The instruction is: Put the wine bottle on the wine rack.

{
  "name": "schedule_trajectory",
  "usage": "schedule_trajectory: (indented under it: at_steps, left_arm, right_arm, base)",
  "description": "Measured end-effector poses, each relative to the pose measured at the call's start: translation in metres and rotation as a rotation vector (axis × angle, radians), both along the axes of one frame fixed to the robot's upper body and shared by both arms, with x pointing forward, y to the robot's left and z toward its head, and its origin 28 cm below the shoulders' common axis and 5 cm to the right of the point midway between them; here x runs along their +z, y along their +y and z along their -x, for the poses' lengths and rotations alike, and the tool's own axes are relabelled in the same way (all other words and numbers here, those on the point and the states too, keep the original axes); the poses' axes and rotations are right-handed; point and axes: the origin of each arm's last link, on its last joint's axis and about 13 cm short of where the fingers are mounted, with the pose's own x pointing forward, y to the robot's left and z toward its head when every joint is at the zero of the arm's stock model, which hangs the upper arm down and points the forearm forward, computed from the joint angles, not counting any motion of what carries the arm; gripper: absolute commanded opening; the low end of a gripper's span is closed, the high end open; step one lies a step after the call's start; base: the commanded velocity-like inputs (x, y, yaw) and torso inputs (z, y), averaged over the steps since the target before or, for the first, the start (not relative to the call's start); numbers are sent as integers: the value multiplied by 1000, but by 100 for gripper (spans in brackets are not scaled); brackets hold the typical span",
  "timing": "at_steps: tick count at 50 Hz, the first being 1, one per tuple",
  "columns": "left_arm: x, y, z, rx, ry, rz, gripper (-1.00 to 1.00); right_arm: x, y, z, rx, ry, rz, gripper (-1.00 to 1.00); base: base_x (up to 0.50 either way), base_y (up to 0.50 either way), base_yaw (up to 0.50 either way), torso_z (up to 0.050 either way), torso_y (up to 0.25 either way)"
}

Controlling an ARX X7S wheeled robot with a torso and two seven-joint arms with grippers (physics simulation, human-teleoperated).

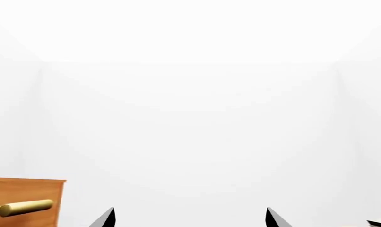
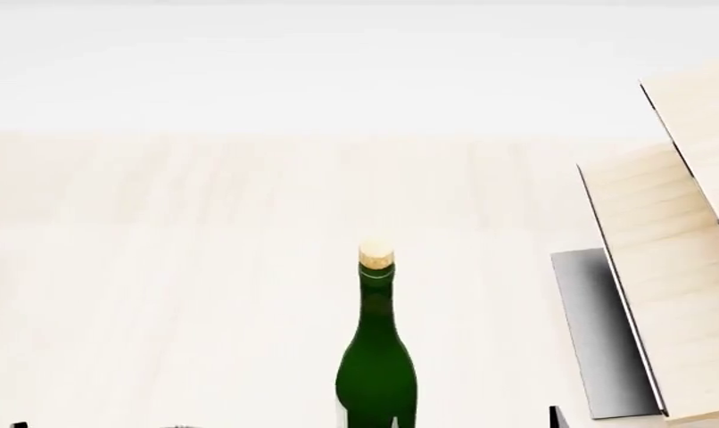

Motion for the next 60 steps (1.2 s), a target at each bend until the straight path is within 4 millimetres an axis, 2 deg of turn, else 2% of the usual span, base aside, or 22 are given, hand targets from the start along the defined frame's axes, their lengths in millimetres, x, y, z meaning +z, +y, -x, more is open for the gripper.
schedule_trajectory:
  at_steps: [11,60]
  left_arm:
    - [3,5,-2,17,2,11,100]
    - [0,0,0,-7,4,-2,100]
  right_arm:
    - [1,-2,-3,-5,7,-4,100]
    - [0,-2,-1,1,7,-12,100]
  base:
    - [0,-89,0,0,0]
    - [0,-88,0,0,0]
